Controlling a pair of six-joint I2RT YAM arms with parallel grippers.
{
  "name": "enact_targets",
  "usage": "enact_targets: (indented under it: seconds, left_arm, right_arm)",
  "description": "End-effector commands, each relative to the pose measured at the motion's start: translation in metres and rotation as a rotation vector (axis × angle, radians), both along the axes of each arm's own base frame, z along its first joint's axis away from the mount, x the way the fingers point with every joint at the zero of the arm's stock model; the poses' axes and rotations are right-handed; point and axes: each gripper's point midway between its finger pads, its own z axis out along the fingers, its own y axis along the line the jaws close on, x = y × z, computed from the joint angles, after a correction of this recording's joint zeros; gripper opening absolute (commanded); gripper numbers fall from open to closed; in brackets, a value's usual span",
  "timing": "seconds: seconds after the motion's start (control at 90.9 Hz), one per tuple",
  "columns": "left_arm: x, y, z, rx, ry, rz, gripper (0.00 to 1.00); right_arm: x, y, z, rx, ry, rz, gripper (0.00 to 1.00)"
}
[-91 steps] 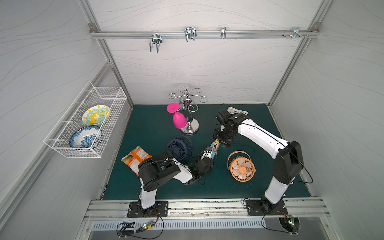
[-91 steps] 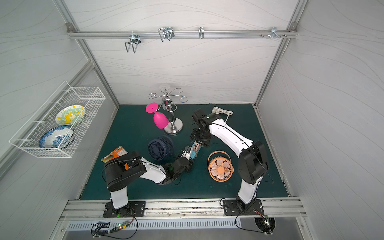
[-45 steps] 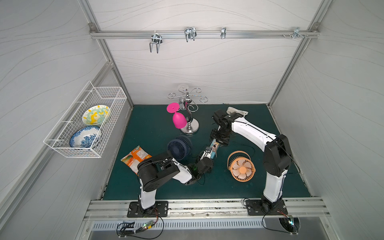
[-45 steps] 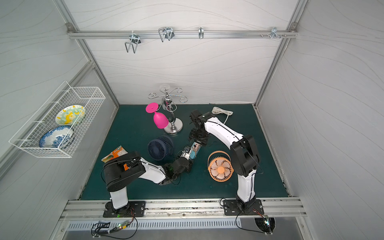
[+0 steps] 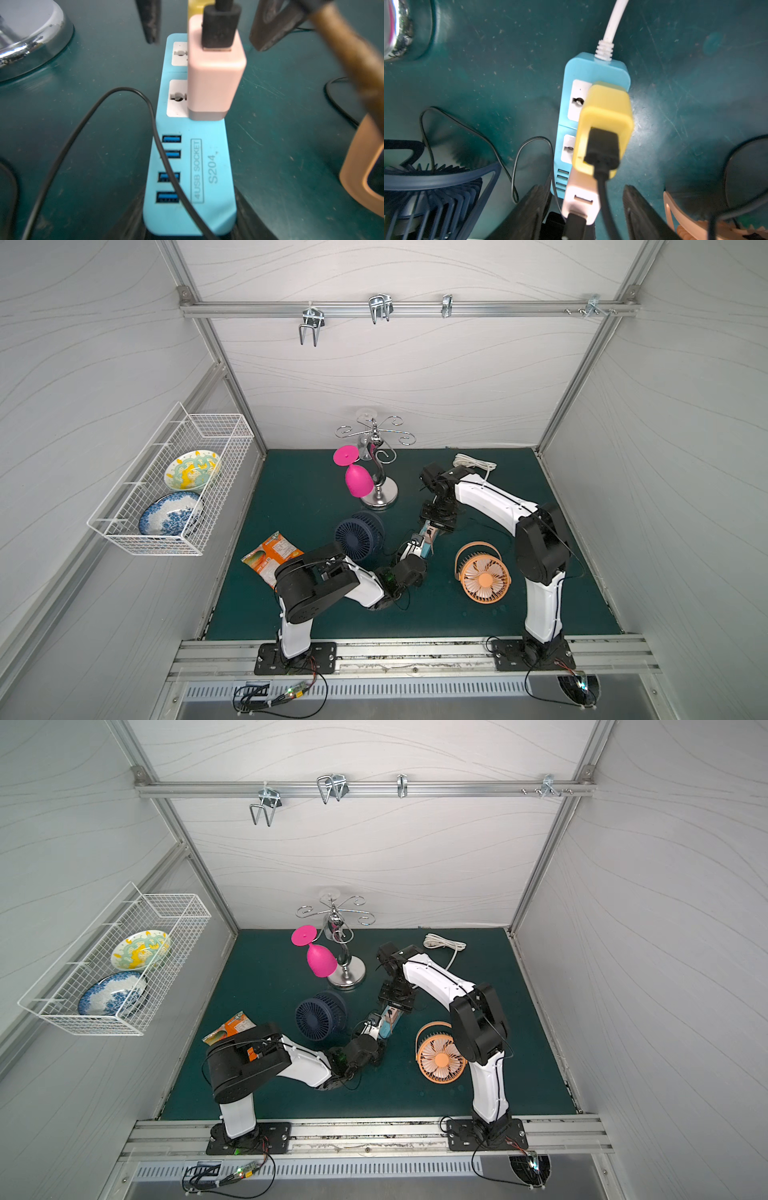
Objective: Unplug the desk fan from the power strip
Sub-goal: Remove the plug from the socket.
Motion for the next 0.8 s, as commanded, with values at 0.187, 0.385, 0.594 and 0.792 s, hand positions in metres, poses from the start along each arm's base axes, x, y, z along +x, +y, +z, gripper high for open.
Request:
enact_targets:
  seconds: [0.187,0.385,0.594,0.792]
  left_arm:
    - [0.004,-0.001,0.011,-0.023,-0.027,0.023,0.26]
    - [0.004,0.000,0.011,-0.015,-0.027,0.021,0.26]
    - [0.005,0.000,0.010,-0.012,-0.026,0.027,0.26]
    - [0.004,0.000,0.010,-0.012,-0.022,0.027,0.26]
  right_arm:
    - [-0.013,-0.003,-0.010,-0.073,0.036,0.043,0.56]
    - [-0.017,-0.001,-0.010,-0.077,0.036,0.051,0.50]
    - [-0.018,0.003,-0.012,-0.075,0.043,0.059,0.38]
    - [-0.019,0.004,-0.016,-0.072,0.052,0.060,0.34]
